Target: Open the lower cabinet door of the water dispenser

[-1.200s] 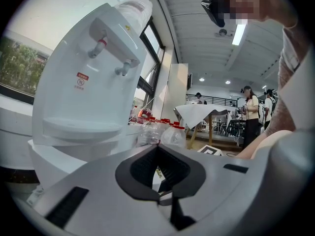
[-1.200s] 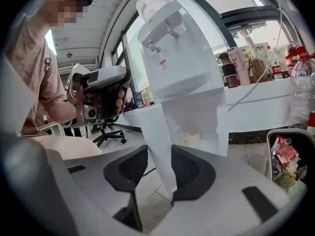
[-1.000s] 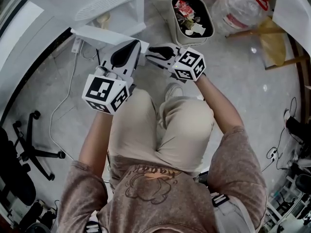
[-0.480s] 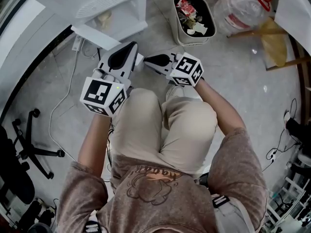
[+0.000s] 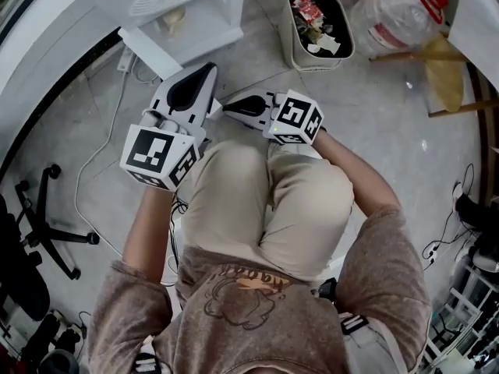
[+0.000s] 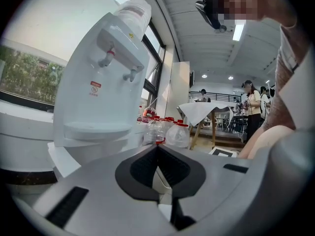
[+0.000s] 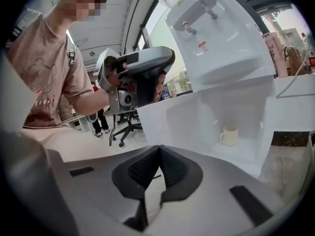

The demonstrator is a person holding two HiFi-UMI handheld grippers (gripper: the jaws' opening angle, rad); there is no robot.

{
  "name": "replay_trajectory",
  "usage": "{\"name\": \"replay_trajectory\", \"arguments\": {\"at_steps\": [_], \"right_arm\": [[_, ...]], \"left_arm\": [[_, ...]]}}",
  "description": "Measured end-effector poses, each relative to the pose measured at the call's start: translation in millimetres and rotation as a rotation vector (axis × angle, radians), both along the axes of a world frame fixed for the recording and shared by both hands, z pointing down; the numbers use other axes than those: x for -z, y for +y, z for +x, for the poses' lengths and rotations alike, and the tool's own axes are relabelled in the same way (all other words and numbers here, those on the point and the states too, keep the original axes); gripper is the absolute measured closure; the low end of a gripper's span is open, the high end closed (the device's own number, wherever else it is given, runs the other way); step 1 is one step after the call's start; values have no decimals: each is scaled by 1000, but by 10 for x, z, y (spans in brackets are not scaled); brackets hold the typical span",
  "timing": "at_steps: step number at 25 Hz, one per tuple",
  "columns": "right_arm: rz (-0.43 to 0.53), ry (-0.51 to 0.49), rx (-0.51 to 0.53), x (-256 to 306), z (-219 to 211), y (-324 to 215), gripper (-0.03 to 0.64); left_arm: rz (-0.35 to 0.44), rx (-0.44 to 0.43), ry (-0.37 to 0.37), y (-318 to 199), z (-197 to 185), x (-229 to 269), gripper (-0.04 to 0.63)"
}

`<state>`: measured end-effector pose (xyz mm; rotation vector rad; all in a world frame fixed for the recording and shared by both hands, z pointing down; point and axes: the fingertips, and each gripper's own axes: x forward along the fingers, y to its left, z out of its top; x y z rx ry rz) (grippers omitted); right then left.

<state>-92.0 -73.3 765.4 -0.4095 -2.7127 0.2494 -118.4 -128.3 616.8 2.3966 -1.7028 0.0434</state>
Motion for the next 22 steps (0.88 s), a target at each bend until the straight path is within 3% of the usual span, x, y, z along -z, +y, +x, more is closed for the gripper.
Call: {"name": "replay_trajectory", "arguments": {"at_steps": [5, 10, 22], "right_arm": [[-9, 0, 57, -2, -54, 135, 609], [-27, -11, 50, 76, -34, 84, 609], [-17, -86, -140, 644, 121, -562, 610]], "left_arm": [[8, 25, -9, 81, -100, 48, 583], [6, 38, -11, 125, -174, 65, 582], [7, 33, -12, 30, -139, 241, 583]]}}
